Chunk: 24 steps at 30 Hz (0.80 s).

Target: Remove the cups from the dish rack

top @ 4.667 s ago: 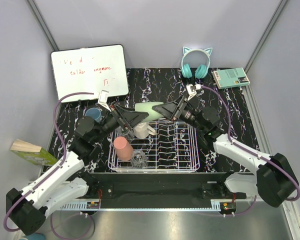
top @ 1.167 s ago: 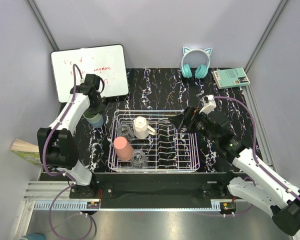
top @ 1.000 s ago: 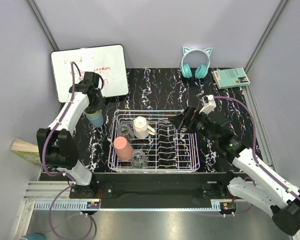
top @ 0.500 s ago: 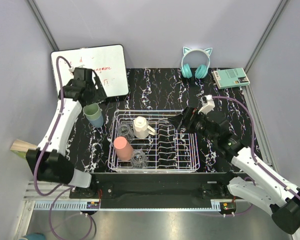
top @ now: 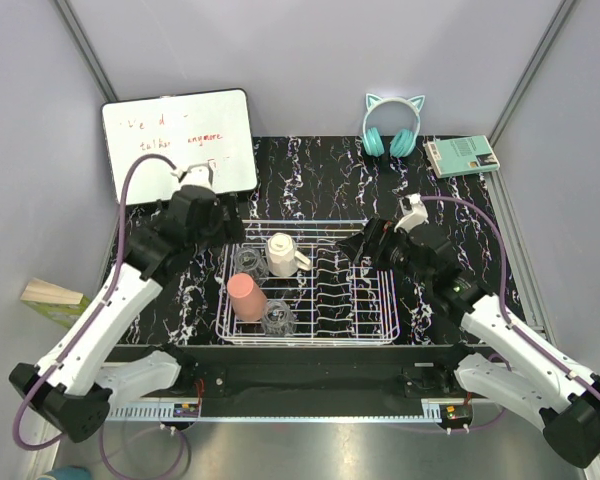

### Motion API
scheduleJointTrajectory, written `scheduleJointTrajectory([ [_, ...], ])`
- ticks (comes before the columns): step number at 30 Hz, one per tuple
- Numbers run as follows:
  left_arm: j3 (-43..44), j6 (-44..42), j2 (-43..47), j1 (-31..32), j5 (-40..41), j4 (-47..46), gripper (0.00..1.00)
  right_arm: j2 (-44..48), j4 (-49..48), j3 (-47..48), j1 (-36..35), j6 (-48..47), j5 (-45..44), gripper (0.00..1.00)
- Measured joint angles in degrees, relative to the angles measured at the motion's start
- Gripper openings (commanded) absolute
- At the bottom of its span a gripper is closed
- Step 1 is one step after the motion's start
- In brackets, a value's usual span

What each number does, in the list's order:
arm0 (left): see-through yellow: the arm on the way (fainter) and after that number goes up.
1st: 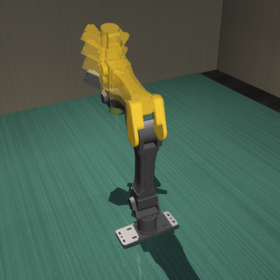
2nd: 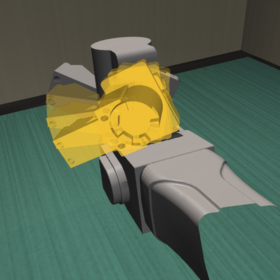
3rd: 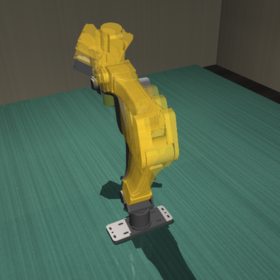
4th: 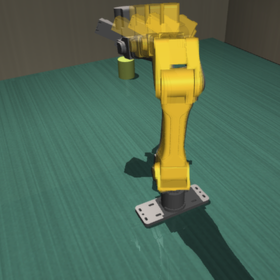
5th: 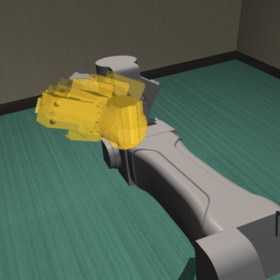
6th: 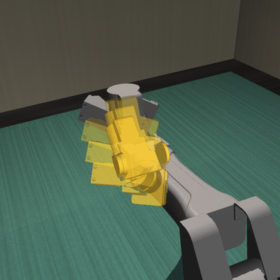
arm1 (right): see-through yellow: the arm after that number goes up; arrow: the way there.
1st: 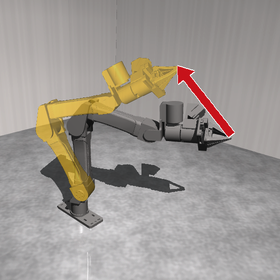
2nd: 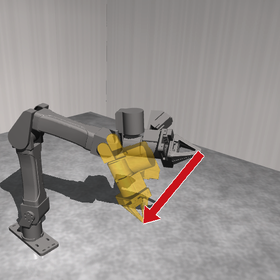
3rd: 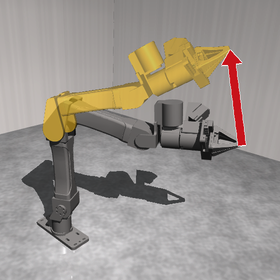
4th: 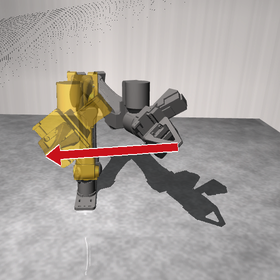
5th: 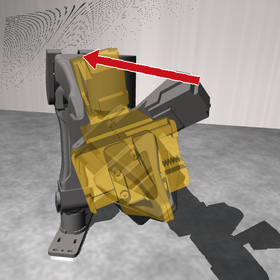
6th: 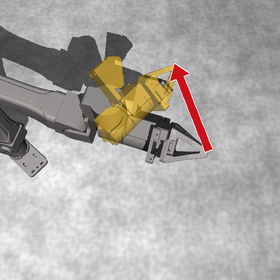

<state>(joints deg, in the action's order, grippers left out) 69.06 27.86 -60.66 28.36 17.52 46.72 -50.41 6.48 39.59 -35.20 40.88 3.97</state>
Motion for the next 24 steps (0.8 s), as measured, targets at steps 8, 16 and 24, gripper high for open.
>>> scheduleJointTrajectory([
  [8,-10.3,5.3,6.8,12.6,5.4,1.7,0.99,0.0,0.5,-0.9,0.0,0.0,0.0,1.0],
  [16,-14.1,9.8,6.9,19.9,9.0,3.2,0.99,-0.3,0.7,-1.0,0.0,0.0,0.0,1.0],
  [24,-16.9,13.8,6.3,23.5,10.6,3.8,0.99,-0.3,0.9,-1.7,0.0,0.1,0.0,1.0],
])
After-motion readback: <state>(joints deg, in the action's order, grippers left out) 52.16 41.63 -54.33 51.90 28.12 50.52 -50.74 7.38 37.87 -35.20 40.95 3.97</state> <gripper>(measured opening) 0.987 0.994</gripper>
